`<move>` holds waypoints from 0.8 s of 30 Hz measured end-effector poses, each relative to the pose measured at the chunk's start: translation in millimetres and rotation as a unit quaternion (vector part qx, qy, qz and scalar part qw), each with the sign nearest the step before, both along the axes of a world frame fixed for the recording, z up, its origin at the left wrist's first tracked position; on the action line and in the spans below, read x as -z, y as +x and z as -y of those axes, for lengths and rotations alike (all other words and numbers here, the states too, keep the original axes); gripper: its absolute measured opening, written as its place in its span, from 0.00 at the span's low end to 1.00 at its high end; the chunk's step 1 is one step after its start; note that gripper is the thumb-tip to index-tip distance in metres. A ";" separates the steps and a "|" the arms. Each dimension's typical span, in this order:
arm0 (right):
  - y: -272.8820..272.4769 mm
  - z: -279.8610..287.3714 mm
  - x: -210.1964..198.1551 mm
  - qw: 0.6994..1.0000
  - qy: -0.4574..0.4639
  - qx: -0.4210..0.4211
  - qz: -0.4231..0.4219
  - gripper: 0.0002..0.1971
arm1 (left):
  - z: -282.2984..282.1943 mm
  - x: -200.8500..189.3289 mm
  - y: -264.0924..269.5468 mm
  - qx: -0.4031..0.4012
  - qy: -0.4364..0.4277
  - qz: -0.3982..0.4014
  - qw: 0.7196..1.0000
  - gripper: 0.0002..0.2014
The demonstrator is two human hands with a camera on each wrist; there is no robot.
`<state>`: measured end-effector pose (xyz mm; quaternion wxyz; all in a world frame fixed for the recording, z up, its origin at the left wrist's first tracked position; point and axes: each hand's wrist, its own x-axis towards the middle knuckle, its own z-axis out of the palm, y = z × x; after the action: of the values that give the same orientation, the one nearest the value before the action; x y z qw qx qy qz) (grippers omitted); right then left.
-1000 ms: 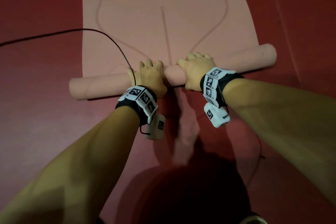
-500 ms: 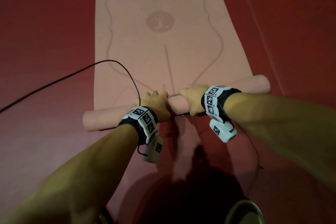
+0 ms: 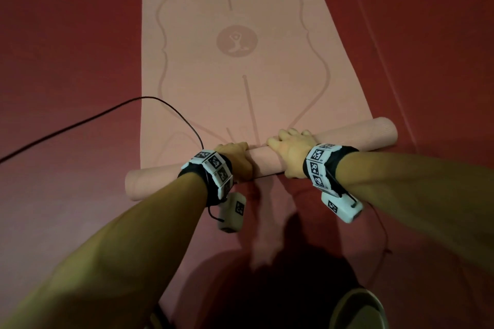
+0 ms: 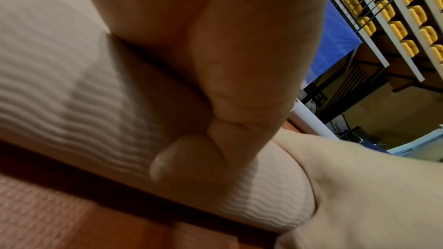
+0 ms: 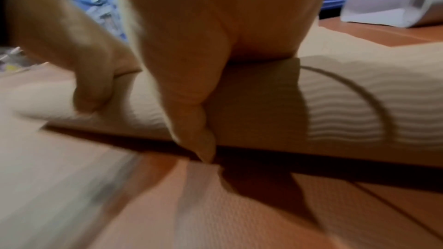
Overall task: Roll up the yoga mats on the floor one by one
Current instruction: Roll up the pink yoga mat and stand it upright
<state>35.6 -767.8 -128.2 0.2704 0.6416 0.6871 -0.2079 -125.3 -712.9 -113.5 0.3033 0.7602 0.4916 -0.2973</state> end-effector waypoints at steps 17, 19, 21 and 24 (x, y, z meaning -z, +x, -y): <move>6.9 -25.8 -9.4 0.999 -0.018 -0.011 -0.029 0.40 | -9.9 20.5 -1.2 0.006 0.060 0.021 0.998 0.27; 5.1 -18.4 -4.7 0.999 0.036 -0.016 -0.007 0.39 | -21.3 16.0 -0.4 -0.014 0.004 0.046 0.999 0.21; 1.8 -12.6 0.7 0.998 0.065 -0.006 0.000 0.37 | -28.7 11.9 0.0 -0.035 -0.044 0.061 0.997 0.17; 0.6 -17.4 2.1 0.998 0.056 0.007 -0.010 0.38 | -30.4 10.1 -0.4 -0.054 -0.036 0.060 0.996 0.17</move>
<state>36.2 -750.4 -130.4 0.2259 0.6582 0.6959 -0.1775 -125.7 -682.5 -123.6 0.3747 0.7375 0.5024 -0.2517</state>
